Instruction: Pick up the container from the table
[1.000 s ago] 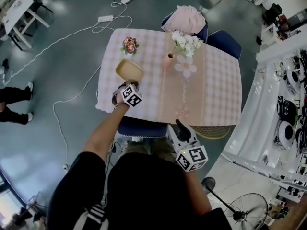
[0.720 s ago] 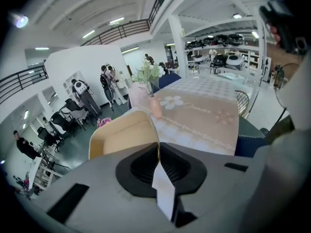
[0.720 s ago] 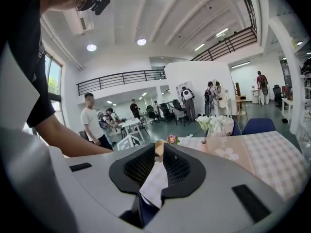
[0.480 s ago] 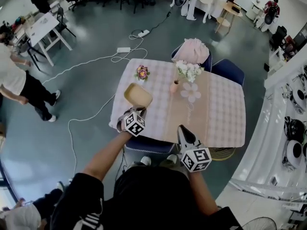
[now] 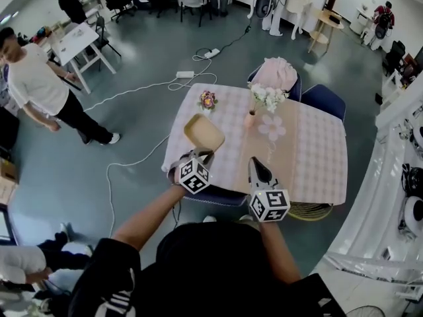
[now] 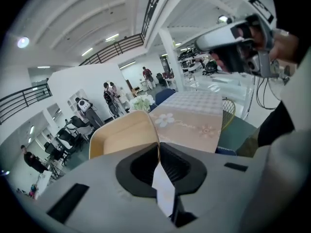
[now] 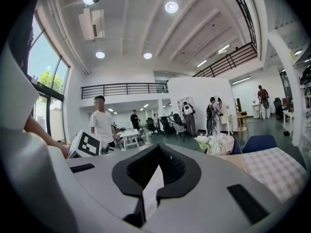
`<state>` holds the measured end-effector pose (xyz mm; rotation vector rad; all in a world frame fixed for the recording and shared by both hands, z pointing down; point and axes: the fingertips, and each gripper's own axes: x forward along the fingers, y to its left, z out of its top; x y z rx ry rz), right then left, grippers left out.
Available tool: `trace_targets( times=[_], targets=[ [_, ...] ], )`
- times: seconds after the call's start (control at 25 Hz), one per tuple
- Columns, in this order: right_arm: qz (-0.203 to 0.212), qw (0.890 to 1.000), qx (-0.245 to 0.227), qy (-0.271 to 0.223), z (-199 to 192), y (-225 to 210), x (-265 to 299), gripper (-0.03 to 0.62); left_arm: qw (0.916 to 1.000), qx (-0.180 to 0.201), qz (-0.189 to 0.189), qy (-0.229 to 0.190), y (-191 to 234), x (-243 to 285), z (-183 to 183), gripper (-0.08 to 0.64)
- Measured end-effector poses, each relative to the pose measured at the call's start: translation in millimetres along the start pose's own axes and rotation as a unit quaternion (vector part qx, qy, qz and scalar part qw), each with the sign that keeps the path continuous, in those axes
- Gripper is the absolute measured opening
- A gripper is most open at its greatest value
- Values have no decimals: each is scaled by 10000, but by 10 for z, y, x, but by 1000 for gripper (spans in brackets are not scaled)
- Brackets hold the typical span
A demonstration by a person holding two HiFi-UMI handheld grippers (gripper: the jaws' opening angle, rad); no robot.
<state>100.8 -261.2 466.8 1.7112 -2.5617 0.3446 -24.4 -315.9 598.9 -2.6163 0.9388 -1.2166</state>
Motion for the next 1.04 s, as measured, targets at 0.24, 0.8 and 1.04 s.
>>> trace_targets(
  times=[0.24,0.8,1.04],
  targets=[
    [42,9999,-101,-99,83,42,49,-2,9997,-100,42,-202,38,-115,176,15],
    [158,9995,-268,-82,53,230,139,-2,9996,-130,-25,-255,-37,-200,51,15],
    [155,9995,-273,-68,41,301,196,-2,9995,-140,-22,-293,1,-269,7,15]
  ],
)
